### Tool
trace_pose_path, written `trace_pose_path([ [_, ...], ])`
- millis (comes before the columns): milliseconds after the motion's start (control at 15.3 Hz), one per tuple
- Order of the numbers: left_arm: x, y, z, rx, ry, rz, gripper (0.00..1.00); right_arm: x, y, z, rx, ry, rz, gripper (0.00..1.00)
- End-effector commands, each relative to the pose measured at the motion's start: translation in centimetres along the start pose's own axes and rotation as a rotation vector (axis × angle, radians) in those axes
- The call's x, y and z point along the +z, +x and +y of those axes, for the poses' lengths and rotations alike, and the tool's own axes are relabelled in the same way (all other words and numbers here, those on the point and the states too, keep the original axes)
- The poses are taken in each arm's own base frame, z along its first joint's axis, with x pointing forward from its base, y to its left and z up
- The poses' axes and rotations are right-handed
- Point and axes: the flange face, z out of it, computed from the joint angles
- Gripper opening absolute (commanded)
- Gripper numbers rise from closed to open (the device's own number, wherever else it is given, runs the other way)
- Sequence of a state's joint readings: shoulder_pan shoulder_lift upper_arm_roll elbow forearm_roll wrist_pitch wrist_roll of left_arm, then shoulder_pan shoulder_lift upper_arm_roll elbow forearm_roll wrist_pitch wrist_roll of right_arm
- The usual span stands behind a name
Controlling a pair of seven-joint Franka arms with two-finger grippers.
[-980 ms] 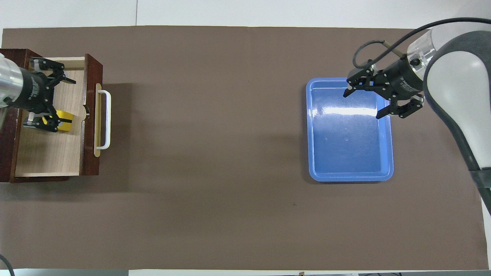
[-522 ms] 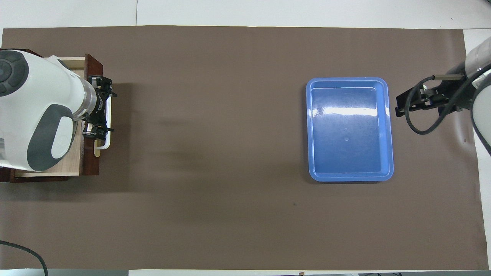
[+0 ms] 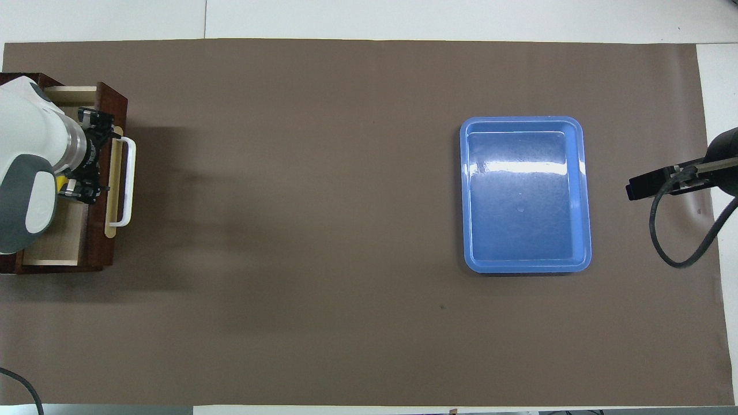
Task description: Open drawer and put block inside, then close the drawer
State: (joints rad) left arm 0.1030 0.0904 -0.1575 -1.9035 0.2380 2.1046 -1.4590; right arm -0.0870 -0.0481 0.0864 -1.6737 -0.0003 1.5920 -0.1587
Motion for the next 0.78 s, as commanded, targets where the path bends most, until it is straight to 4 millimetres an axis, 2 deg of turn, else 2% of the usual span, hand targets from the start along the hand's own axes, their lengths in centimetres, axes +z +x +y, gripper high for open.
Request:
trace_pose_path([
  [0,0.3,4.0,-0.6,0.056,-0.001,0.043,1.00,0.7,-1.1,0.7,0.003,-0.017,-0.011,1.00],
  [131,0.9,7.1,-1.8,0.072,0.010,0.047,1.00,0.6,-1.6,0.7,0.065,0.003,-0.065,1.00],
  [196,1.0,8.0,-2.1,0.074,0.007,0.050,1.00,-0.2,-1.6,0.7,0.078,0.008,-0.086,1.00],
  [327,1.2,8.3,-2.2,0.077,0.002,0.051,1.00,-1.5,-1.4,1.0,0.084,0.006,-0.105,1.00],
  [457,1.1,8.4,-2.2,0.071,0.009,0.051,1.00,-1.6,-1.5,1.7,0.098,0.001,-0.098,1.00],
  [588,-0.2,6.5,-2.0,0.101,0.051,0.038,1.00,-1.6,-1.5,1.7,0.098,-0.001,-0.098,1.00],
  [653,-1.4,4.5,-1.5,0.134,0.057,0.032,1.00,-1.5,-1.5,1.7,0.098,0.000,-0.100,1.00],
  [718,-3.2,3.5,-1.3,0.147,0.051,0.035,1.00,-1.5,-1.5,1.7,0.096,0.000,-0.100,1.00],
])
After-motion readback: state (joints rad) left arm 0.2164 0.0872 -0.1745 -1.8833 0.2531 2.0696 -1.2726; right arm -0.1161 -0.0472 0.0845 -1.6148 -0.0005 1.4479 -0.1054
